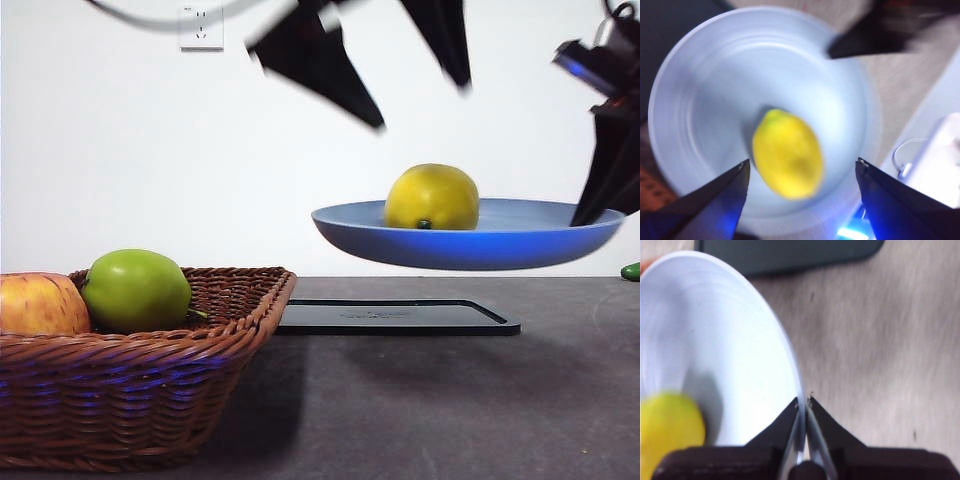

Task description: Take the lemon from the basket,put the lemon in the plate,hand out the plate

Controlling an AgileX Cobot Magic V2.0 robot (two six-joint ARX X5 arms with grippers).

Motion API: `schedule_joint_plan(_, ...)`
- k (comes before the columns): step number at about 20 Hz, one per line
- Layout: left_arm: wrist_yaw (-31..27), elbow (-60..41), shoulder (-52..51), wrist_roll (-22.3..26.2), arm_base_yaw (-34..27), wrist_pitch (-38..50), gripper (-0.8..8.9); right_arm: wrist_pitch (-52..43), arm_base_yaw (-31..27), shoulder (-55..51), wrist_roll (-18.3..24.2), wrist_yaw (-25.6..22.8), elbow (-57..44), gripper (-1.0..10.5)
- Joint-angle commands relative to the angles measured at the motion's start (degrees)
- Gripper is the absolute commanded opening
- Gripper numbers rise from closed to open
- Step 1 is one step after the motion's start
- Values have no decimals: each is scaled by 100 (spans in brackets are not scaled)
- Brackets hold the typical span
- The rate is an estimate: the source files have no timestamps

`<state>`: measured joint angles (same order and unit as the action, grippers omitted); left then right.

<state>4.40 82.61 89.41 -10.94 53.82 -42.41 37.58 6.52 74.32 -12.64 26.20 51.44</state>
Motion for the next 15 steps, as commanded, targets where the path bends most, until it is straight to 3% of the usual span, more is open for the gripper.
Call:
schedule_joint_plan(1,13,122,-363,48,74,-221,362,-92,-15,693,-94,70,590,3)
schedule_joint_plan(8,2,122,-1556,0,76,-743,362,9,-20,3001,-149,85,2857,3)
schedule_joint_plan(15,-7,122,-1694,-87,83,-824,362,192,-55,4564,-302,68,4581,3)
